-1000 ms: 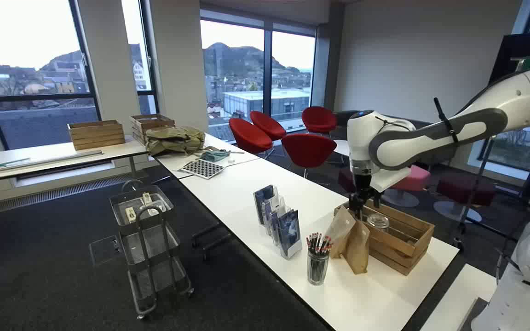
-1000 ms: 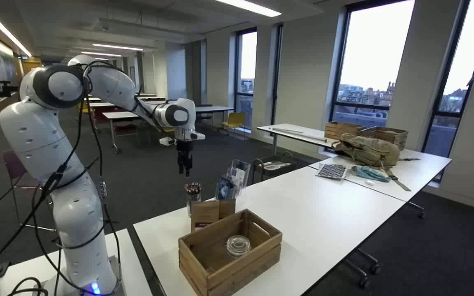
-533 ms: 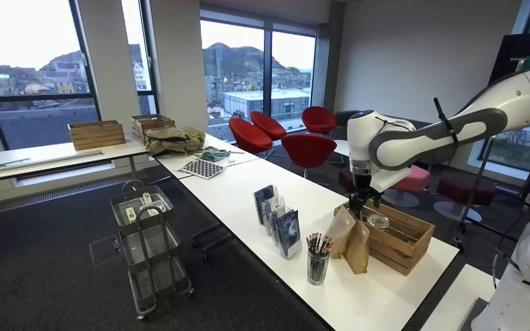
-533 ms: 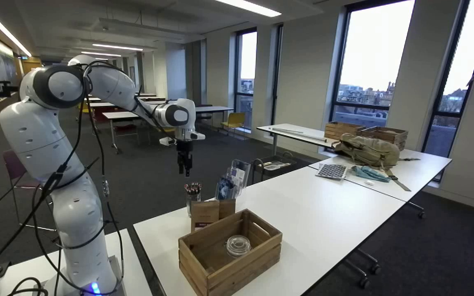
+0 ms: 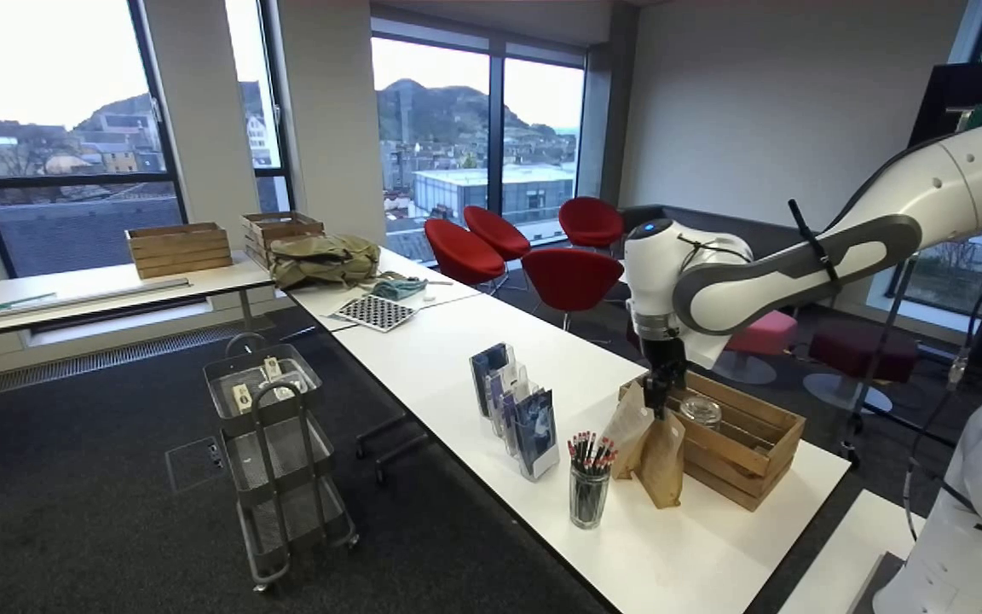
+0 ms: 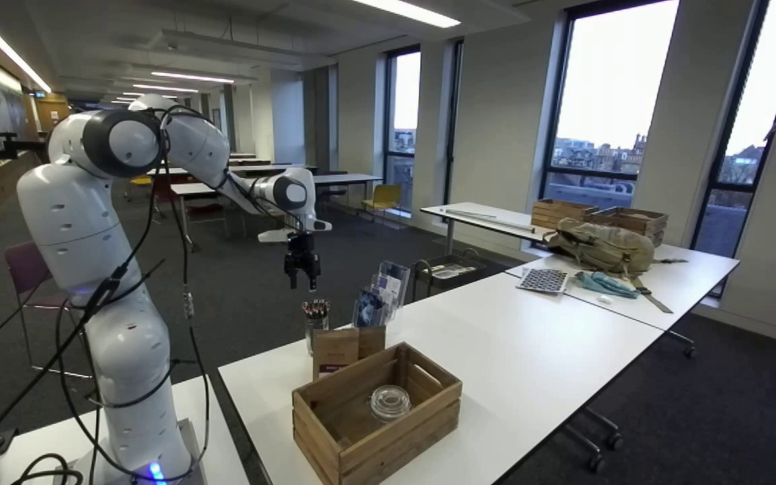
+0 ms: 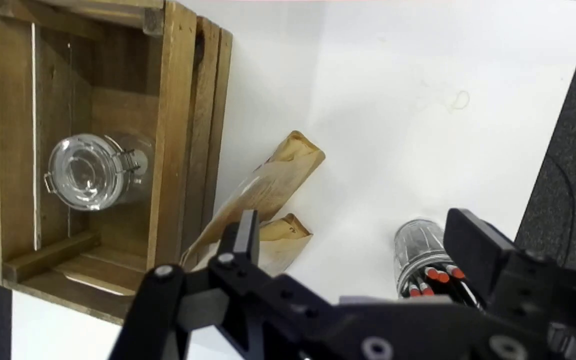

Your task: Take one of the pencils out of the cup

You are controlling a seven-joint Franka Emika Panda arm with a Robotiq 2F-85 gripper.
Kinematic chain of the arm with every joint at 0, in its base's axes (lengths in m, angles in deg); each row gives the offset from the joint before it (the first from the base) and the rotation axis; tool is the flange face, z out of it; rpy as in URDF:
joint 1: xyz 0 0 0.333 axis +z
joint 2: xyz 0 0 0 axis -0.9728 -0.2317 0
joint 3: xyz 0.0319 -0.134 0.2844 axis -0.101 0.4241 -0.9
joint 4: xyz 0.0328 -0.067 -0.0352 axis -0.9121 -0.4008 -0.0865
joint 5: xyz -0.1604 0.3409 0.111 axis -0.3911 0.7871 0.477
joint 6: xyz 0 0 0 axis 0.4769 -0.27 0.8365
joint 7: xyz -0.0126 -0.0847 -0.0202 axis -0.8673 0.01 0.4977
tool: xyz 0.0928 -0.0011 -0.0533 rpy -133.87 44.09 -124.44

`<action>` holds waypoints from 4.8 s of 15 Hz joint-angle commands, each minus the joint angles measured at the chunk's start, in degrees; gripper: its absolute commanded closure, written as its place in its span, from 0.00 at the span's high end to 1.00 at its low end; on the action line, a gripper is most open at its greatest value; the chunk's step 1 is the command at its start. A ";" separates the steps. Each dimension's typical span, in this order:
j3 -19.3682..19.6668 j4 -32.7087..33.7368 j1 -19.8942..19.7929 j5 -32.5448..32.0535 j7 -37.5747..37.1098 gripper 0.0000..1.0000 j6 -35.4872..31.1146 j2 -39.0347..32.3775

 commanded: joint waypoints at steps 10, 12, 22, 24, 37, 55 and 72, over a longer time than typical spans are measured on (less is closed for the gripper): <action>3.37 0.69 6.02 9.29 33.37 1.00 -21.68 -5.51; 3.92 0.57 6.47 15.04 41.21 1.00 -22.43 -6.23; 3.46 0.99 6.10 15.98 41.51 1.00 -17.49 -8.84; 3.49 1.12 6.13 16.68 42.38 1.00 -18.01 -9.08; 4.49 2.02 5.19 17.52 39.64 1.00 -21.23 -11.56; 5.74 7.25 4.14 16.12 33.22 1.00 -24.40 -20.02; 5.71 7.78 3.00 16.49 34.43 1.00 -25.21 -22.24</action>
